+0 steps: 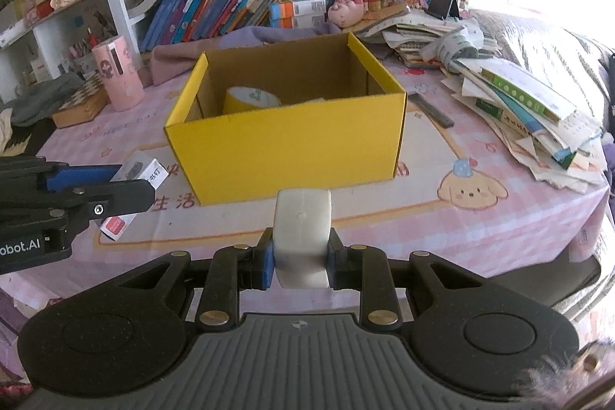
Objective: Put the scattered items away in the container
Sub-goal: 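Lift and carry the white cube and card box with both tools toward the yellow box, then lower the white cube with the right tool into the box while the left tool lowers the card box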
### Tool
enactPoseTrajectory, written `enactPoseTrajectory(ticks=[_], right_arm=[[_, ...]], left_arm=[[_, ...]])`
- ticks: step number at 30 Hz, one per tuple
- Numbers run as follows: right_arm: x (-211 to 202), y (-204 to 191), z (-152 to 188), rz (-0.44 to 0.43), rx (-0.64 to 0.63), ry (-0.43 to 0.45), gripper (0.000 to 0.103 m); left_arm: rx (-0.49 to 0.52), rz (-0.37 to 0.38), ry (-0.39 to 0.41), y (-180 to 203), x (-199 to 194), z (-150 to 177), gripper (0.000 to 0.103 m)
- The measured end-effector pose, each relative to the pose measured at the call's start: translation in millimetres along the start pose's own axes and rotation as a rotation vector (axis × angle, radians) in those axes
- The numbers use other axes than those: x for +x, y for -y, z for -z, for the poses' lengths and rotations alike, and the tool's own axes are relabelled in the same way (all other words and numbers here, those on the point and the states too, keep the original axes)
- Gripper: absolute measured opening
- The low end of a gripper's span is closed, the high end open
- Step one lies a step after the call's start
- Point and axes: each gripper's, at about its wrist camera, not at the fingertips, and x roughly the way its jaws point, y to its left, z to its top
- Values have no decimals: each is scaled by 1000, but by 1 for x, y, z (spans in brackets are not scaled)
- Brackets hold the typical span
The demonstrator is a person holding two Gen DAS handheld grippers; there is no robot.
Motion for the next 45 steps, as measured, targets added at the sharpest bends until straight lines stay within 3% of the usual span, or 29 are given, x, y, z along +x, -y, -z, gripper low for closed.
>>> enactPoseTrajectory(ticks=[10,23,28,35,40,45], right_arm=[[24,22,-53,-11,-38,79,24],[83,37,-138,-101,-235,172,24],[129,38,-149,-135,-310,93,24],[174,30,-147,-196,-394,-53,24],[191,25,-141,-223,-432,-129,24],[202,30,-141,-254,-388,-193,24]], left_arm=[[13,-62,82,-7,27,-43,28],[-36,-213,163,-16,81,-90,28],[-32,-283,84,-21,115,-91,28],[-34,-300,-63,-24,150,-77,28],[-53,-309,-110,-26,159,-70,29],[-88,-310,-124,-29,161,-68,29]])
